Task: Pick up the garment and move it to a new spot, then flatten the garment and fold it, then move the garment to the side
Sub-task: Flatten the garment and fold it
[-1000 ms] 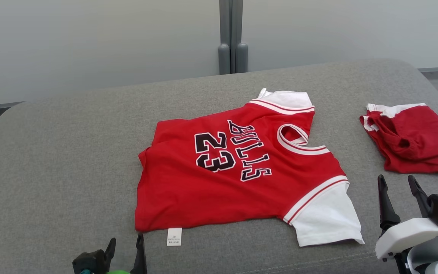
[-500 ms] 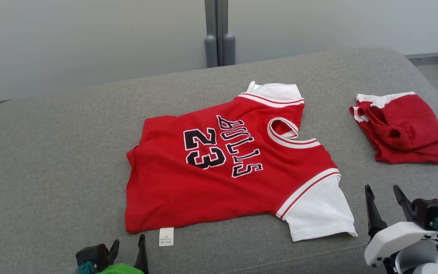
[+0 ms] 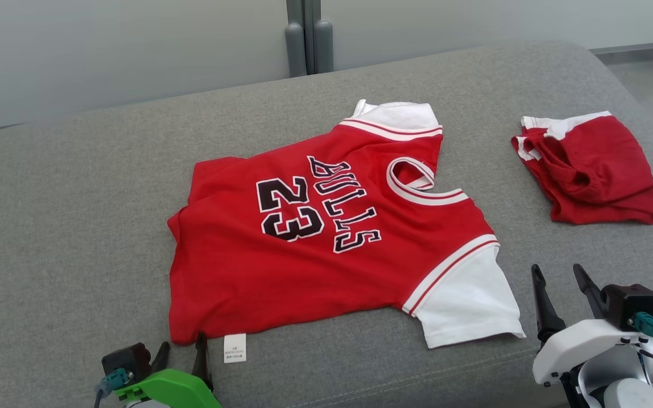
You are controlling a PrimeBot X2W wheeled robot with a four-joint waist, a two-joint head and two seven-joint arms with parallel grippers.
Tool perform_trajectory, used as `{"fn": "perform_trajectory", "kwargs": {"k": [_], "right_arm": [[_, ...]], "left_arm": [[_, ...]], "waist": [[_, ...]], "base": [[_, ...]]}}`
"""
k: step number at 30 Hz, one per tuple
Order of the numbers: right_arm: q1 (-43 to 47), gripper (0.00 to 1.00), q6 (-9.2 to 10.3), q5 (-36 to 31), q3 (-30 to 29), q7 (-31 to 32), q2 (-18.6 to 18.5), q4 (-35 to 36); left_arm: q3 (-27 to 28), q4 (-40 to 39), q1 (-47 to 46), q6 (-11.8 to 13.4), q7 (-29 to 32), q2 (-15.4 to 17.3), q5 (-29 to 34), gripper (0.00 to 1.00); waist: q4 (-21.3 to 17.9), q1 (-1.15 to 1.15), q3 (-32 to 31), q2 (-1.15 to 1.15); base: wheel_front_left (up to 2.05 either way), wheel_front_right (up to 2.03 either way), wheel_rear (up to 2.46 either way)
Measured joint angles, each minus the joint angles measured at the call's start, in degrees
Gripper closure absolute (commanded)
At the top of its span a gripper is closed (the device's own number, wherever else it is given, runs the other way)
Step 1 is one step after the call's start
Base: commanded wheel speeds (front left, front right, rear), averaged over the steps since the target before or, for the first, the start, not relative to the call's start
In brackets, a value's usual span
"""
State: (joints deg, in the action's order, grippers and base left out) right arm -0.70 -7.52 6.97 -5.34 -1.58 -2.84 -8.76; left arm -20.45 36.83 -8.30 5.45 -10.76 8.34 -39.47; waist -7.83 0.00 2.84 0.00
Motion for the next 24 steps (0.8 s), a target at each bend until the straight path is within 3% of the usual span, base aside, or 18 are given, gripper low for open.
{"fn": "perform_trajectory", "kwargs": {"k": [6, 7, 8, 9, 11, 17, 24], "right_arm": [[-0.75, 0.00, 0.00, -0.01, 0.22, -0.29, -0.01, -0.18], [-0.79, 0.00, 0.00, -0.02, 0.19, -0.30, -0.01, -0.19], [-0.79, 0.00, 0.01, -0.04, 0.16, -0.31, -0.01, -0.22], [-0.80, 0.00, 0.01, -0.10, 0.11, -0.31, -0.01, -0.24], [-0.81, 0.00, 0.01, -0.10, -0.07, -0.30, 0.00, -0.49], [-0.13, 0.00, 0.00, 1.19, -0.81, 1.04, 0.00, -3.85], [0.47, 0.00, 0.01, 7.86, -2.05, 0.94, 0.00, -10.89]], "left_arm": [[0.66, 3.69, -2.03, -0.93, -1.23, -0.46, -0.74, 0.00], [0.87, 4.12, -2.35, -1.00, -1.53, -0.56, -0.87, 0.22], [1.30, 4.42, -2.63, -1.34, -1.75, -0.74, -1.25, 0.51], [1.78, 4.57, -2.94, -1.71, -2.04, -1.03, -1.96, 0.62], [2.10, 5.02, -3.46, -2.46, -2.27, -1.51, -2.81, 1.00], [1.80, 6.48, -4.03, -3.46, -2.87, -1.78, -2.74, 1.00], [1.83, 5.79, -4.06, -3.52, -3.47, -1.32, -2.03, 1.00]], "waist": [[-0.65, 0.00, 1.14, 0.00], [-0.72, 0.00, 1.27, 0.00], [-0.77, 0.00, 1.37, 0.00], [-0.81, 0.00, 1.44, 0.00], [-0.80, 0.00, 1.54, 0.00], [-0.31, 0.00, 1.66, 0.00], [0.73, 0.00, 2.23, 0.00]], "base": [[0.00, 0.00, 0.00], [0.00, 0.00, 0.00], [0.00, 0.00, 0.00], [0.00, 0.00, 0.00], [0.00, 0.00, 0.00], [0.00, 0.00, 0.00], [0.00, 0.00, 0.00]]}}
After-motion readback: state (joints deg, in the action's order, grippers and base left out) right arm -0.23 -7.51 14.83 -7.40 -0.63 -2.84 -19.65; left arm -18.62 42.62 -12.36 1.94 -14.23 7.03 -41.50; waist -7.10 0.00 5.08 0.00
